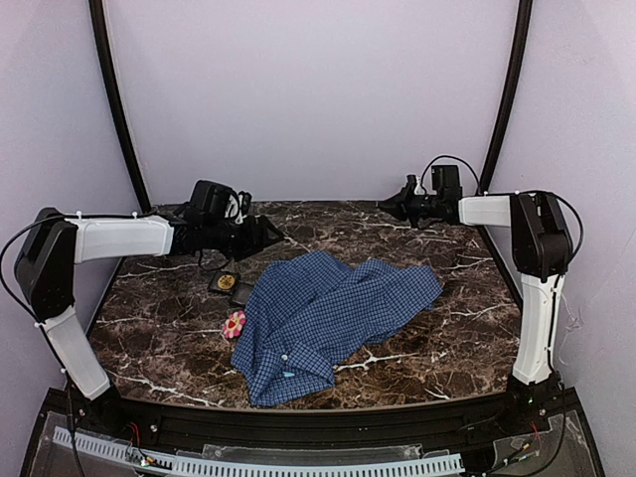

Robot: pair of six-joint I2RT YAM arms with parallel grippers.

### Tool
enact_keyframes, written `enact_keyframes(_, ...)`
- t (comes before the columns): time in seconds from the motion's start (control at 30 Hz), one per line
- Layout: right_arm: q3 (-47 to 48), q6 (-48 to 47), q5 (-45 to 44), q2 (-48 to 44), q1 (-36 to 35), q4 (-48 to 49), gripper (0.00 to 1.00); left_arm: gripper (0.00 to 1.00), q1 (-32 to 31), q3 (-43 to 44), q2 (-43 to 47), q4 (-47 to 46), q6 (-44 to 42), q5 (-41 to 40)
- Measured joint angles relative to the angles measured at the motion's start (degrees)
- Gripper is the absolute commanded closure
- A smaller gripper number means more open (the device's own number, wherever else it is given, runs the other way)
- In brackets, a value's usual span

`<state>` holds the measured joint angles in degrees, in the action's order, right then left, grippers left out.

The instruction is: Remove the brooch from the garment

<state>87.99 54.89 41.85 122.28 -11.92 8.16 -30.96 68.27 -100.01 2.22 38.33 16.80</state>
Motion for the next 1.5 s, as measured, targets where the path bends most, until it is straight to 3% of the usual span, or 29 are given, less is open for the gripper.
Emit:
enact_keyframes(0.3, 3.98, -2.38, -5.88, 2.73, 4.50, -5.16, 1.00, 0.26, 0.02, -1.99, 4.63, -0.04, -0.74, -2.95)
enact_keyframes(0.77, 10.62, 0.50, -6.32, 14.69, 6.14, -5.40, 1.00, 0.25, 0.33, -6.05, 12.41, 2.62, -1.88, -8.46)
enact_keyframes(1.5, 13.64, 2.01, -7.96, 19.26, 4.76, -6.88, 1.00, 0.25, 0.52, -6.21, 12.44, 3.93, -1.92, -9.20)
